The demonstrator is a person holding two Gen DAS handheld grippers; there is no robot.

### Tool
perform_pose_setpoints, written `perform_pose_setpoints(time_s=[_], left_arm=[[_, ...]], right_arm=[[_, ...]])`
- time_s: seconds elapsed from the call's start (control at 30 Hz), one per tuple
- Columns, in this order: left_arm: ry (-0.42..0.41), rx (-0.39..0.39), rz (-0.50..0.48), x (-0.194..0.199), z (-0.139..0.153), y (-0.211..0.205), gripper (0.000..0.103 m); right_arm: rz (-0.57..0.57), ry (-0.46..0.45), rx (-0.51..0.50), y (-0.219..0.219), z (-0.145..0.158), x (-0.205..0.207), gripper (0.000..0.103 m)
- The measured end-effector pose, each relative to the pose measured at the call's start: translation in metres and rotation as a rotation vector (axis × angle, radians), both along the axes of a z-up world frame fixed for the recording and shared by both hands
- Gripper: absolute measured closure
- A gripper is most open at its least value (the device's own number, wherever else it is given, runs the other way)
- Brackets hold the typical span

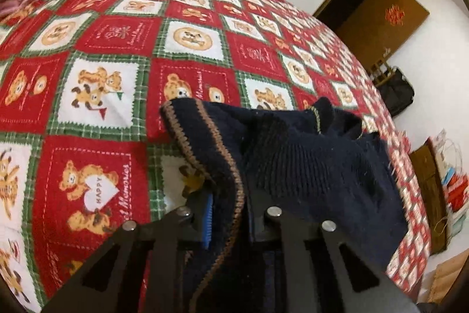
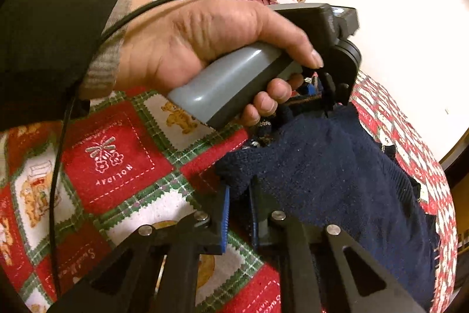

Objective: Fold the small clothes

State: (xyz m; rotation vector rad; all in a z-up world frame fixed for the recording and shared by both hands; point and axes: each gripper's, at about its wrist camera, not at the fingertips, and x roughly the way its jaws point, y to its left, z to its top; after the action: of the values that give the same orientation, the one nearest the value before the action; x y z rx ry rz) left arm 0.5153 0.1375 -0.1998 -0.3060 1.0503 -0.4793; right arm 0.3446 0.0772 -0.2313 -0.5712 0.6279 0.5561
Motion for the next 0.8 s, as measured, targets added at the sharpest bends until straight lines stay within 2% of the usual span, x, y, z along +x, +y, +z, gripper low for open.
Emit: perform_pose_setpoints(time_s=[0.2, 0.47, 0.53, 0.8], left_arm=[[0.013, -0.061, 0.033, -0.002, 0.015, 0.004, 0.085], [-0.01, -0.117, 0.064, -0.007, 0.045, -0.013, 0.086], [-0.02, -0.14, 0.069, -0.008, 0.053, -0.021, 0.086], [-0.068, -0.154, 0.042, -0.01, 0.082, -0.079, 0.086]], right_arm=[[-0.014, 0.008, 0.099, -0.025, 0.02, -0.001, 0.093], [-0.082, 0.017, 0.229, -0.082, 0.045, -0.001, 0.094], [-0.108, 0.039, 0.28, -0.104, 0.052, 0.003, 0.094], [-0.259, 0.112, 0.473, -0.202, 0.07, 0.015, 0.094]])
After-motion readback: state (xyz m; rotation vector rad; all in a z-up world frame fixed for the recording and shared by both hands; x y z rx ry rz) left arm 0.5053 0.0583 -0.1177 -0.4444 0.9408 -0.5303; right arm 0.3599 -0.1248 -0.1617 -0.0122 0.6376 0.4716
